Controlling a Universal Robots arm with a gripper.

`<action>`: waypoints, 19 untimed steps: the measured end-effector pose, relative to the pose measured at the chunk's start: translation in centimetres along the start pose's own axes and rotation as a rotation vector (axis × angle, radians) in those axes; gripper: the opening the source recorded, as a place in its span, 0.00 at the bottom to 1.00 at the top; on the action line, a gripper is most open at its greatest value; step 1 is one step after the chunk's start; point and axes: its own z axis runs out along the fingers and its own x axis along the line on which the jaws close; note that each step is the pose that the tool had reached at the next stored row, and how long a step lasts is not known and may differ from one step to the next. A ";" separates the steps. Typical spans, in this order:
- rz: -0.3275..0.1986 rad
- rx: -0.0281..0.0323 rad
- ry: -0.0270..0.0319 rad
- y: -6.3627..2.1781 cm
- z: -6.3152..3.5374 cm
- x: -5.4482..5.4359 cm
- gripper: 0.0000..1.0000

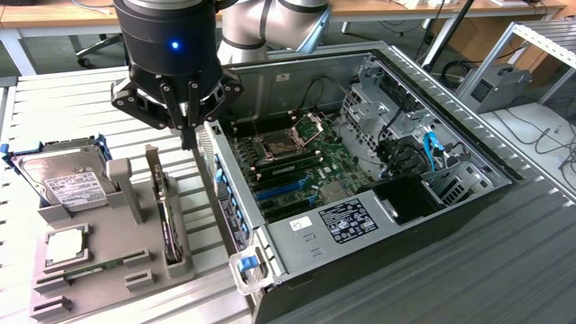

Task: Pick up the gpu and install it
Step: 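Reach for the gpu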

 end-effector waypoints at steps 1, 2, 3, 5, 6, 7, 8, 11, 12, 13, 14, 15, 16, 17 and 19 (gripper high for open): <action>0.000 0.0000 0.0000 -0.04 0.00 0.0 0.11; 0.000 0.0001 0.0001 -0.09 0.00 0.0 0.11; 0.000 0.0000 0.0001 -0.13 0.00 0.0 0.11; 0.000 0.0000 0.0000 -0.21 0.00 0.0 0.11; 0.000 0.0000 0.0000 -0.23 0.01 0.0 0.11; 0.000 0.0000 0.0000 -0.27 0.01 0.0 0.11; 0.000 0.0000 0.0001 -0.30 0.01 0.0 0.11; 0.000 0.0000 0.0000 -0.41 0.02 0.0 0.11; 0.000 0.0000 0.0000 -0.45 0.02 0.0 0.11; 0.000 0.0000 0.0000 -0.49 0.02 0.0 0.11; 0.000 0.0000 0.0000 -0.54 0.02 0.0 0.11; 0.000 0.0000 0.0001 -0.58 0.02 0.0 0.11; 0.000 0.0001 0.0001 -0.63 0.02 0.0 0.11; 0.000 0.0001 0.0001 -0.67 0.02 0.0 0.11; 0.000 0.0000 0.0001 -0.77 0.03 -0.1 0.11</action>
